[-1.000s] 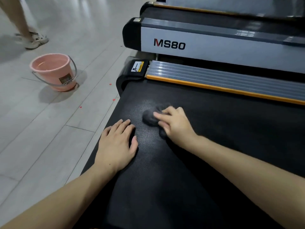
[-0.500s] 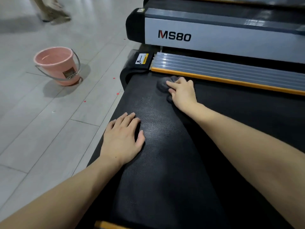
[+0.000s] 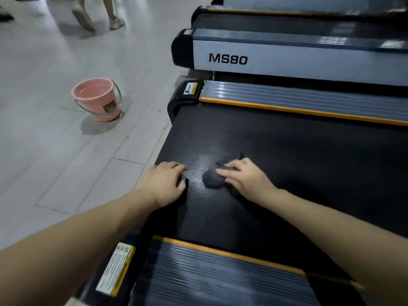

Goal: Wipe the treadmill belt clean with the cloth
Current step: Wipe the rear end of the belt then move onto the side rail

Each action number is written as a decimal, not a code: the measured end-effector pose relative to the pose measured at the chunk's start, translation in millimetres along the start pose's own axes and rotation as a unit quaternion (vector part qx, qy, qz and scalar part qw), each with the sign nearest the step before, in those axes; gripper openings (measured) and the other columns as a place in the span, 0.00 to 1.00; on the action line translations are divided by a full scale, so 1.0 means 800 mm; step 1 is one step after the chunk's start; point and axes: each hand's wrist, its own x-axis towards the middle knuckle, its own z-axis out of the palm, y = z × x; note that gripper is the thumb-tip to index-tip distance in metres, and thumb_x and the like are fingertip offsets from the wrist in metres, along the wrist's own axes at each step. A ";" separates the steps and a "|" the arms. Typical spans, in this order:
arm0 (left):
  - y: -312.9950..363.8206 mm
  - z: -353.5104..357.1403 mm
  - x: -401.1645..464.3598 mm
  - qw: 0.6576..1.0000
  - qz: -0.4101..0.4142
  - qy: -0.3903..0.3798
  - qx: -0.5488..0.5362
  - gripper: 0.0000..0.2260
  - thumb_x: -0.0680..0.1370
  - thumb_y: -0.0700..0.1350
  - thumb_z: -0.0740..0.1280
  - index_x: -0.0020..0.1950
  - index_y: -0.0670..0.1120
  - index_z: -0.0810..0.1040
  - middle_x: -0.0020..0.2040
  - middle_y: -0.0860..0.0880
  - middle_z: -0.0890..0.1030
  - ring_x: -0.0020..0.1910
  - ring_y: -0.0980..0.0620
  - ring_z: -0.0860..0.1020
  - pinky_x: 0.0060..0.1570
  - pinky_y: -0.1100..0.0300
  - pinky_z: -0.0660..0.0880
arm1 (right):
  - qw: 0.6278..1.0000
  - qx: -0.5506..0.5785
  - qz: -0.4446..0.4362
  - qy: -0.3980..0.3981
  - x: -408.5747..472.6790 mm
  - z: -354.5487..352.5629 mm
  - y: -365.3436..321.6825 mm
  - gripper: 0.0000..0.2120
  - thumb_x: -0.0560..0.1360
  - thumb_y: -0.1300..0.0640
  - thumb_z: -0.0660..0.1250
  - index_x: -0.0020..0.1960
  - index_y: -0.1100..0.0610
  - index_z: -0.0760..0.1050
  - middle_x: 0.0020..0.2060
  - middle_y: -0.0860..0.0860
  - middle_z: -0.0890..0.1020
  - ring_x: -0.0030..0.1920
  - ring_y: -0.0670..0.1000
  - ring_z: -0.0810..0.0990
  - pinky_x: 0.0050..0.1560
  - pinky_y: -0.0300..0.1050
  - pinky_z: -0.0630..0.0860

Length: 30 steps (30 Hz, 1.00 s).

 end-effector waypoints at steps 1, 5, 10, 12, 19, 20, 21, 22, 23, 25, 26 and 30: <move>0.005 -0.003 -0.014 1.000 -0.006 -0.003 -0.016 0.24 0.77 0.58 0.55 0.71 0.54 0.74 0.71 0.52 0.75 0.69 0.47 0.73 0.68 0.50 0.70 | 0.996 -0.010 0.079 0.027 0.019 -0.002 0.018 0.14 0.76 0.52 0.69 0.62 0.45 0.80 0.54 0.51 0.80 0.47 0.59 0.74 0.53 0.54 0.77; 0.031 -0.004 -0.057 0.999 -0.005 0.010 -0.045 0.23 0.77 0.55 0.57 0.70 0.52 0.75 0.69 0.51 0.77 0.66 0.45 0.75 0.64 0.48 0.73 | 0.959 0.017 0.281 0.045 0.030 -0.017 0.025 0.14 0.76 0.54 0.70 0.61 0.45 0.81 0.52 0.49 0.79 0.50 0.58 0.72 0.58 0.55 0.73; 0.087 0.024 -0.098 0.996 -0.001 0.045 -0.075 0.25 0.75 0.55 0.53 0.66 0.50 0.79 0.65 0.50 0.79 0.64 0.45 0.76 0.62 0.48 0.75 | 0.991 0.065 0.112 -0.026 -0.099 -0.049 -0.056 0.16 0.75 0.51 0.70 0.61 0.42 0.80 0.53 0.46 0.79 0.46 0.51 0.72 0.56 0.47 0.73; 0.114 0.041 -0.108 0.992 -0.013 0.066 -0.107 0.21 0.76 0.53 0.55 0.64 0.51 0.79 0.65 0.50 0.78 0.65 0.46 0.76 0.62 0.48 0.75 | 0.993 0.073 0.044 -0.082 -0.146 -0.077 -0.072 0.16 0.76 0.50 0.69 0.63 0.40 0.78 0.55 0.44 0.77 0.47 0.49 0.70 0.55 0.39 0.70; 0.160 0.074 -0.123 0.988 0.000 0.106 -0.114 0.21 0.76 0.53 0.54 0.63 0.52 0.79 0.66 0.53 0.79 0.65 0.49 0.76 0.64 0.49 0.74 | 0.997 -0.011 0.058 -0.053 -0.110 -0.088 0.005 0.13 0.76 0.52 0.68 0.61 0.44 0.80 0.51 0.47 0.79 0.47 0.54 0.73 0.54 0.48 0.75; 0.157 0.076 -0.125 0.990 -0.001 0.104 -0.097 0.22 0.76 0.53 0.53 0.64 0.52 0.79 0.66 0.52 0.78 0.67 0.49 0.75 0.65 0.49 0.73 | 0.991 -0.016 0.131 -0.018 -0.096 -0.089 0.028 0.13 0.77 0.53 0.68 0.61 0.45 0.81 0.51 0.47 0.78 0.48 0.54 0.72 0.56 0.50 0.74; 0.153 0.078 -0.126 0.991 -0.006 0.102 -0.086 0.22 0.77 0.54 0.53 0.64 0.52 0.79 0.67 0.52 0.78 0.68 0.48 0.74 0.65 0.48 0.73 | 0.977 -0.014 0.212 0.012 -0.083 -0.092 0.047 0.13 0.77 0.54 0.68 0.61 0.45 0.81 0.52 0.47 0.78 0.50 0.54 0.71 0.59 0.49 0.73; 0.151 0.080 -0.126 0.991 -0.012 0.107 -0.081 0.22 0.77 0.54 0.53 0.64 0.52 0.79 0.68 0.52 0.77 0.69 0.48 0.74 0.66 0.48 0.72 | 0.961 -0.011 0.274 0.031 -0.076 -0.094 0.061 0.13 0.77 0.54 0.69 0.61 0.45 0.80 0.53 0.47 0.77 0.52 0.55 0.71 0.62 0.47 0.71; 0.152 0.081 -0.125 0.990 -0.017 0.113 -0.081 0.21 0.77 0.54 0.54 0.63 0.52 0.79 0.68 0.52 0.77 0.70 0.48 0.73 0.67 0.48 0.71 | 0.950 -0.006 0.310 0.031 -0.073 -0.094 0.066 0.13 0.77 0.54 0.69 0.61 0.46 0.80 0.53 0.48 0.77 0.53 0.55 0.71 0.63 0.46 0.70; 0.156 0.084 -0.123 0.989 -0.019 0.127 -0.076 0.19 0.78 0.53 0.56 0.63 0.52 0.79 0.69 0.51 0.76 0.71 0.49 0.71 0.69 0.48 0.68 | 0.957 0.002 0.288 0.023 -0.087 -0.091 0.050 0.14 0.76 0.54 0.71 0.61 0.46 0.81 0.51 0.48 0.78 0.50 0.55 0.72 0.60 0.49 0.71; 0.157 0.084 -0.122 0.989 -0.016 0.132 -0.071 0.18 0.78 0.53 0.56 0.62 0.52 0.79 0.69 0.51 0.76 0.72 0.49 0.71 0.70 0.49 0.67 | 0.970 0.010 0.243 0.028 -0.106 -0.092 0.034 0.14 0.74 0.55 0.72 0.60 0.46 0.82 0.50 0.48 0.79 0.47 0.55 0.72 0.57 0.50 0.73; 0.159 0.084 -0.123 0.989 -0.014 0.130 -0.076 0.17 0.78 0.52 0.57 0.62 0.51 0.79 0.69 0.51 0.76 0.73 0.49 0.70 0.71 0.49 0.66 | 0.993 0.067 0.093 -0.040 -0.214 -0.113 -0.030 0.15 0.76 0.53 0.71 0.62 0.44 0.80 0.54 0.46 0.79 0.46 0.50 0.70 0.54 0.39 0.70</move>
